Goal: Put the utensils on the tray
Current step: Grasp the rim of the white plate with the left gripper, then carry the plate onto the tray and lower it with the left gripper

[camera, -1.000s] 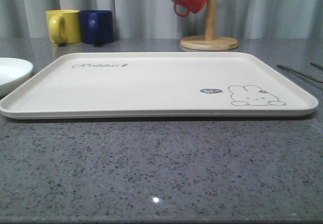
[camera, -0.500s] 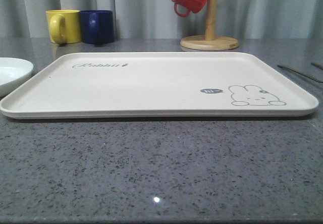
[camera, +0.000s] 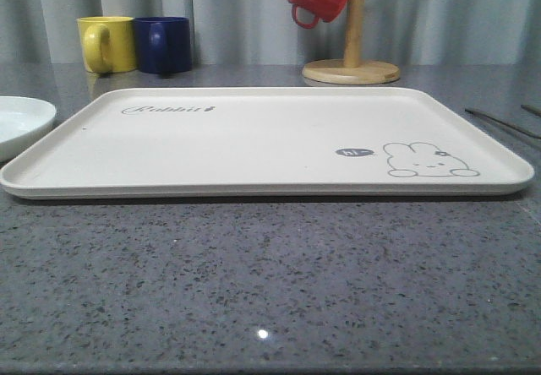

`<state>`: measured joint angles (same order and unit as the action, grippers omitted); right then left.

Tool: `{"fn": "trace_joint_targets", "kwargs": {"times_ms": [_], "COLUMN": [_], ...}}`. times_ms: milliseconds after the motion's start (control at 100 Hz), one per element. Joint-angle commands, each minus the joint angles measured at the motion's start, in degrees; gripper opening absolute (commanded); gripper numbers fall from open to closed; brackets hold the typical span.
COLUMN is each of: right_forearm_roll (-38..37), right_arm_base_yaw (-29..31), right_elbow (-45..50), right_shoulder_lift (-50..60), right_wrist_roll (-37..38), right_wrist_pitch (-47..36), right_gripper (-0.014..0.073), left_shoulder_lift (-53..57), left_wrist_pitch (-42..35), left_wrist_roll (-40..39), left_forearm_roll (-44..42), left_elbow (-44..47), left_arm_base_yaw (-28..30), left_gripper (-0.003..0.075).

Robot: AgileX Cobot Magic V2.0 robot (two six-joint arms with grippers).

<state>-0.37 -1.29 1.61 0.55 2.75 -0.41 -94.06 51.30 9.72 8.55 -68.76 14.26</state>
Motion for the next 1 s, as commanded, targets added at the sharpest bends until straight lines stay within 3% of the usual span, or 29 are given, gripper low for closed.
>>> {"fn": "trace_joint_targets", "kwargs": {"times_ms": [0, 80, 150, 200, 320, 700, 990], "right_forearm_roll": [-0.18, -0.18, -0.18, -0.18, -0.18, -0.18, -0.18], "right_arm_base_yaw": [0.44, 0.44, 0.44, 0.44, 0.44, 0.44, 0.44], "right_elbow": [-0.01, -0.01, -0.01, -0.01, -0.01, -0.01, -0.01], "right_shoulder_lift": [1.05, 1.05, 1.05, 1.05, 1.05, 1.05, 1.05], "right_wrist_roll": [-0.45, -0.45, -0.45, -0.45, -0.45, -0.45, -0.45], "right_wrist_pitch": [-4.87, -4.87, -4.87, -4.87, -4.87, -4.87, -4.87], "right_gripper": [-0.0069, -0.0069, -0.0069, -0.0069, -0.0069, -0.0069, -0.0069], "left_shoulder_lift": [0.88, 0.13, 0.03, 0.03, 0.03, 5.90, 12.29], "left_wrist_pitch": [-1.65, -1.47, -1.22, -1.06, -1.06, -0.84, 6.32], "left_wrist_roll": [0.11, 0.23, 1.16, 1.41, 1.41, 1.94, 11.06], "left_forearm_roll": [0.91, 0.91, 0.91, 0.91, 1.02, 2.78, 18.76], "left_elbow": [-1.90, -1.90, -1.90, -1.90, -1.90, -3.04, -10.27], "left_arm_base_yaw": [0.04, 0.04, 0.04, 0.04, 0.04, 2.13, 5.39], "left_gripper": [0.0420, 0.0414, 0.0358, 0.0279, -0.0015, -0.0019, -0.0019]}}
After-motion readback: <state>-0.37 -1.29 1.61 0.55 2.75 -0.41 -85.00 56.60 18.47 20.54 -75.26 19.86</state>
